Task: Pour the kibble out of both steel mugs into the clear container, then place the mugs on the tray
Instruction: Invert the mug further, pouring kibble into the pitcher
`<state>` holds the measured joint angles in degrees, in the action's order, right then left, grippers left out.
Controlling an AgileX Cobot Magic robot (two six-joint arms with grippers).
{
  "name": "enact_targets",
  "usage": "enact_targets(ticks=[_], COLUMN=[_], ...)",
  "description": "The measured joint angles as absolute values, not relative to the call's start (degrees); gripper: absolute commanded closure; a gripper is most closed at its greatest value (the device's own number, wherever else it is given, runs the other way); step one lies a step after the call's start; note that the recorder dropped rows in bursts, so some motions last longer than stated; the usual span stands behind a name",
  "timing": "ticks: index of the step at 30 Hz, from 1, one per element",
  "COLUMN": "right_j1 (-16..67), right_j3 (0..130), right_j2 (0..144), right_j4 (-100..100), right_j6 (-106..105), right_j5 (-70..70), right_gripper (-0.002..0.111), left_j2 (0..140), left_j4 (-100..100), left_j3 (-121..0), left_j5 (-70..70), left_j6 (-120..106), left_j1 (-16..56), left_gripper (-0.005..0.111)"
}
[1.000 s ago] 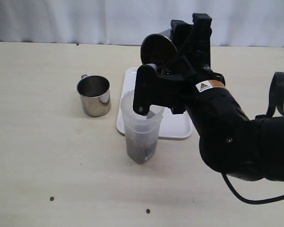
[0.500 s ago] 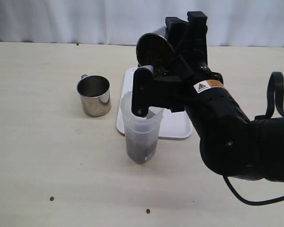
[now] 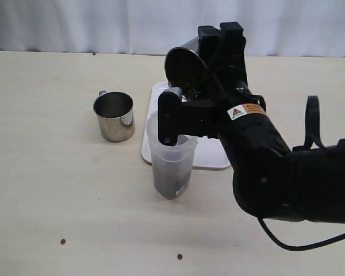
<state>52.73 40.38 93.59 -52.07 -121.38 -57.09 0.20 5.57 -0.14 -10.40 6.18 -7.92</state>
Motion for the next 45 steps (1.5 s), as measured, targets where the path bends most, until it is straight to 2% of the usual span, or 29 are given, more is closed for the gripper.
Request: enact_targets(ticks=[45], right_j1=[52.7], right_j3=[40.3], right_j2=[93.6], right_j4=[-49.9], right_j6=[-121.4], right_j5=[-59.3], right_gripper=[0.103], left_j2=[0.2], left_j4=[5.6], left_j3=[-0.1], left_j5=[-10.4], left_j6=[6.2], left_j1=[-7.9], left_gripper=[0.107])
